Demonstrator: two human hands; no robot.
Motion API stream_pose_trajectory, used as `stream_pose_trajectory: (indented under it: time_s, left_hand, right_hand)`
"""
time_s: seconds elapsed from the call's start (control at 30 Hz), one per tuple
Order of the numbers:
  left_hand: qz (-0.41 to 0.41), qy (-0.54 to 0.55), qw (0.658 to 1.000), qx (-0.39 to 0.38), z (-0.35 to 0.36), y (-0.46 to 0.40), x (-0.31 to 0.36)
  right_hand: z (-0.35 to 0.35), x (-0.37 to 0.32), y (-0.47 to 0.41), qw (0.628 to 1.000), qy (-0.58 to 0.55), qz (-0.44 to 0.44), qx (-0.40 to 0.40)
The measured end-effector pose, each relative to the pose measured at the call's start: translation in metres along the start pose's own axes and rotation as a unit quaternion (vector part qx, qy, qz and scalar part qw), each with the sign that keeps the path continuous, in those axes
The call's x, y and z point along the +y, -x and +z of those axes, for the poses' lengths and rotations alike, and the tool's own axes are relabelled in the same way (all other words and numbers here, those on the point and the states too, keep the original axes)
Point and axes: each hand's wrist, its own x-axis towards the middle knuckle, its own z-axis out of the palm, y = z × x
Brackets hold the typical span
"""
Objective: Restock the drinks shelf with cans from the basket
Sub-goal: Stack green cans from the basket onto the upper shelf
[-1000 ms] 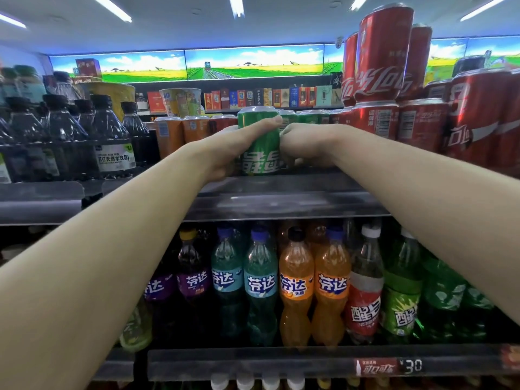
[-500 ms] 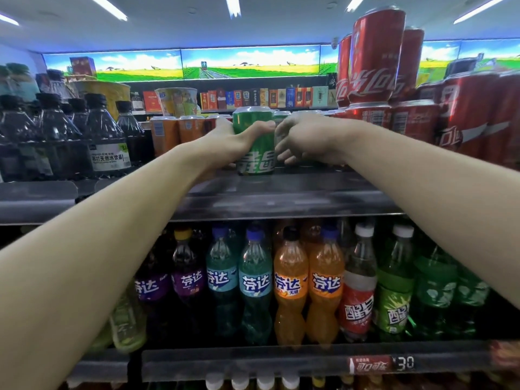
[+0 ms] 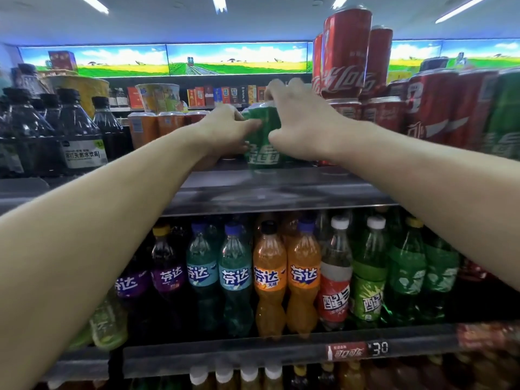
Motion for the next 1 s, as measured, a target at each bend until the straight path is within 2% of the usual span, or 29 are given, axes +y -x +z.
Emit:
stream_pose_trajectory:
  time_s: [0.07,0.2,0.27,0.43,0.6,0.8,0.9,1.0]
  left_hand:
    - [-0.012,0.011,1.0,-0.008,0.006,0.002,0.0]
    - [-0.034,-0.002,0.997,-0.066,0.006,0.01,0.0]
    - [-0.047,-0.018,0.996,-0.08,0.005,0.012,0.001]
    - [-0.037,-0.095,0.994,-0.037,0.003,0.014,-0.005]
    - [0.051,-0.251,0.966,0.028,-0.002,0.033,-0.005]
    - [0.167,-0.282,0.934,0.139,-0.003,0.07,-0.021]
    - [0.233,-0.271,0.911,0.207,-0.003,0.098,-0.035]
    - [0.286,-0.252,0.887,0.263,0.002,0.136,-0.048]
  right_hand:
    - [0.006,-0.001,0.003,1.0,0.001,-0.019,-0.01]
    - [0.022,0.0,0.003,0.991,0.006,0.003,-0.133]
    - [0.028,0.002,-0.003,0.991,0.02,0.013,-0.131]
    - [0.029,0.009,-0.014,0.99,0.039,0.059,-0.125]
    - [0.031,0.007,-0.014,0.983,0.048,0.088,-0.154]
    - [0.028,0.002,-0.013,0.978,0.054,0.101,-0.174]
    - [0.027,-0.002,-0.006,0.989,0.049,0.084,-0.112]
    - [0.033,-0.011,0.016,0.998,-0.012,0.024,0.061]
